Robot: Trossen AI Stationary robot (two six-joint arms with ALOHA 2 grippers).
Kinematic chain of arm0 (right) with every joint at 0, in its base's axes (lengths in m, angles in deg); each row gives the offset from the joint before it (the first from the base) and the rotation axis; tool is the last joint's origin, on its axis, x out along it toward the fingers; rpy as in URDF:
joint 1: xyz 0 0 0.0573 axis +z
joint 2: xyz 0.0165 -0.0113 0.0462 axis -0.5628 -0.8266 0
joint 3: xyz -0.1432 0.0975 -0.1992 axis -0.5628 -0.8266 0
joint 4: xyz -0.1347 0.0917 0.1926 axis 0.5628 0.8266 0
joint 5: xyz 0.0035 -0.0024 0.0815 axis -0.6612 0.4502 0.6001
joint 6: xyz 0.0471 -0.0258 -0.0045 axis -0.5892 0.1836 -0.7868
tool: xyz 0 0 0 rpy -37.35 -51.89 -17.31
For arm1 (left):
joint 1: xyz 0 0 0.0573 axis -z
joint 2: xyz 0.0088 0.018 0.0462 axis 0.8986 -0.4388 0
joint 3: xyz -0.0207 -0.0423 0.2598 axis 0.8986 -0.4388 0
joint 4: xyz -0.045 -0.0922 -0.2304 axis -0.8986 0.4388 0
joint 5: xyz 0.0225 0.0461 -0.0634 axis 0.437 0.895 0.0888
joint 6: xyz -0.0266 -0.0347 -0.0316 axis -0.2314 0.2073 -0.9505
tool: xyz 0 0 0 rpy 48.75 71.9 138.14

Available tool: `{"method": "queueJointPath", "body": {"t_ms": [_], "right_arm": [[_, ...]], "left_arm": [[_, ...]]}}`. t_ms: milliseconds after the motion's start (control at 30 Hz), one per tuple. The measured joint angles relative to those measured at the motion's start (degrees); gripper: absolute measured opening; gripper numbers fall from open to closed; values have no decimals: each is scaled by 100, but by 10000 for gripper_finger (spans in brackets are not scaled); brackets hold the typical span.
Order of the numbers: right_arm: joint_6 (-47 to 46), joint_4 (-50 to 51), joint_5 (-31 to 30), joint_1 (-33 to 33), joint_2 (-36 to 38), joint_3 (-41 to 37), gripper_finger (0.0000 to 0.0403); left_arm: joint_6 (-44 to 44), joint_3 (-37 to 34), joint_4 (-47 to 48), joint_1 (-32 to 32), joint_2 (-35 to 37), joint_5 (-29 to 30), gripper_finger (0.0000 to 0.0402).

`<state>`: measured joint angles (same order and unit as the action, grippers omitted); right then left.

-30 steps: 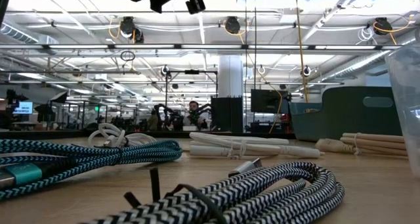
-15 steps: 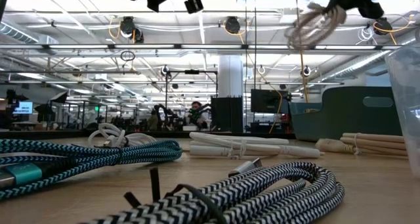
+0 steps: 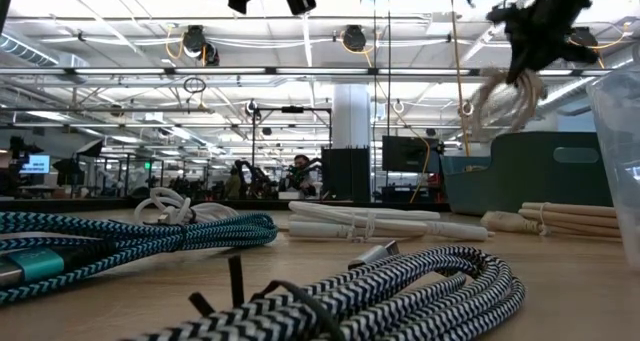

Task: Pick & Place USB Port
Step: Put the left light brown hdmi cable into the blue bin

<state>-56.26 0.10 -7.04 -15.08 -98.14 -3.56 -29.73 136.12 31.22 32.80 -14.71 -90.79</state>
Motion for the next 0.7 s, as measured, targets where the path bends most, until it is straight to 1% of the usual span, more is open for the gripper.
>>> {"method": "queueJointPath", "body": {"t_ms": [67, 167, 233, 333, 400, 567, 700], "right_arm": [[-30, -333, 297, -99, 77, -520, 32], [-135, -1216, 975, -173, 320, -1328, 32], [-338, -1703, 1168, -174, 468, -1783, 32], [-443, -1857, 1031, -196, 662, -2249, 32], [-414, -1819, 923, -213, 783, -2378, 32], [-552, -2003, 858, -211, 1160, -2415, 32], [-659, -1959, 823, -213, 1356, -2415, 32]], "left_arm": [[11, 0, 2, 72, 0, -3, 168], [37, 0, 10, 134, 0, -5, 168], [76, 0, 48, 172, 0, -7, 168], [147, 0, 162, 173, 0, -11, 168], [178, 0, 242, 168, -2, -11, 168], [230, -2, 308, 170, -7, -9, 168], [290, -2, 310, 170, -7, -3, 168]]}}
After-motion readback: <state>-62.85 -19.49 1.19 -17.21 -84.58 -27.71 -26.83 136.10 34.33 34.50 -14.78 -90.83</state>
